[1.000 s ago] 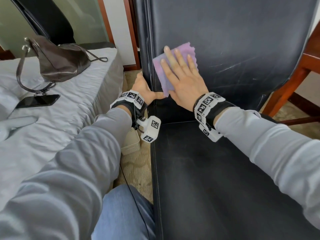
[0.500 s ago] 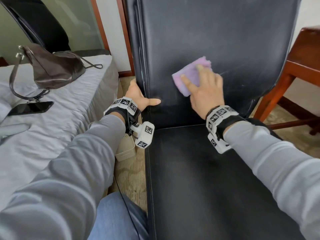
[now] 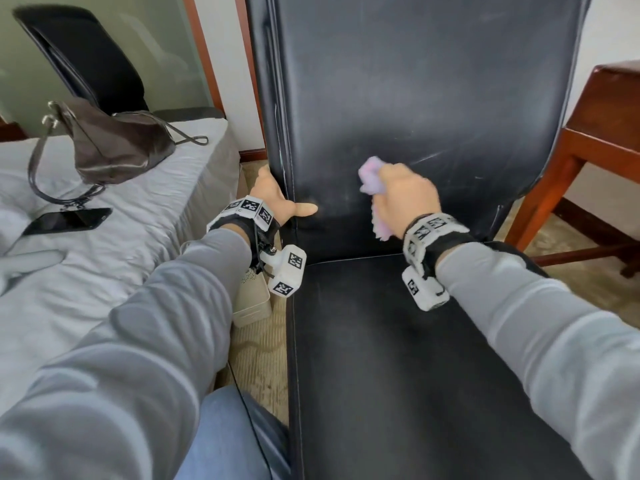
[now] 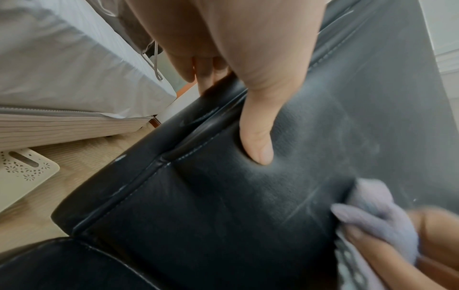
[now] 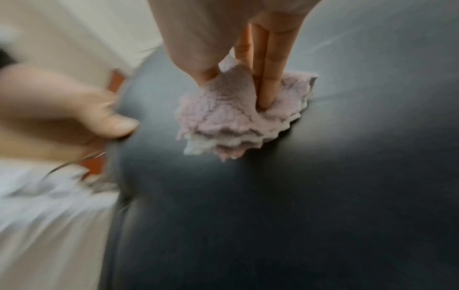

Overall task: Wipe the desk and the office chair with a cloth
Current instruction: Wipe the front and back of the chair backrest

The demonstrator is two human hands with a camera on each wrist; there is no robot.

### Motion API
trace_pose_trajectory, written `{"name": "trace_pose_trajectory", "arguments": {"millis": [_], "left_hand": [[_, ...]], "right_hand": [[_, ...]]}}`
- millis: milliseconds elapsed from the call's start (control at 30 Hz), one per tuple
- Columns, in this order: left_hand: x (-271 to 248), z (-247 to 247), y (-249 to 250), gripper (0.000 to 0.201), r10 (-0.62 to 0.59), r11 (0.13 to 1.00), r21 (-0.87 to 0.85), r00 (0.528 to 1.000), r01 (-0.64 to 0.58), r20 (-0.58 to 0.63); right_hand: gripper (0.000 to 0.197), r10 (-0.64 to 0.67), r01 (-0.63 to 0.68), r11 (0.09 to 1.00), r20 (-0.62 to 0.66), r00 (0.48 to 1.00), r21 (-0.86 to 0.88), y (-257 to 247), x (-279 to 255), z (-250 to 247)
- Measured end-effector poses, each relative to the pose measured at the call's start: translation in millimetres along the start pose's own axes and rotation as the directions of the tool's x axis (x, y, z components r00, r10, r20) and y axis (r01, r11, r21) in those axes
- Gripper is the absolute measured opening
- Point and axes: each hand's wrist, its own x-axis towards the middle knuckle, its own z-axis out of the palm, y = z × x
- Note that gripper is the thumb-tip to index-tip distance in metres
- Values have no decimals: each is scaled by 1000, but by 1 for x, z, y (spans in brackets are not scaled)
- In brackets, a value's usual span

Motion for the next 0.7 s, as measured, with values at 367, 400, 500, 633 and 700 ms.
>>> {"name": "trace_pose_trajectory", "arguments": {"millis": [367, 400, 500, 633, 700], "left_hand": [[5, 5, -3, 116, -14, 1000, 2, 1000, 14, -18], [6, 5, -4, 115, -15, 1000, 3, 1000, 15, -22], [6, 5, -4, 114, -10, 1000, 10, 1000, 10, -27], [9, 6, -5, 117, -6, 1000, 21, 1000, 6, -20], [10, 7, -7, 115, 2, 1000, 19, 1000, -1, -29]], "right_hand": [[31, 67, -60, 975, -28, 997, 213, -35, 18, 20], [32, 32, -27, 970, -17, 999, 243, -46, 15, 26], [33, 24, -17, 982, -39, 999, 191, -32, 14, 20], [32, 306, -283, 949, -180, 935, 140, 51, 30, -6], [29, 447, -418, 894, -261, 856, 161, 89, 34, -25]]}}
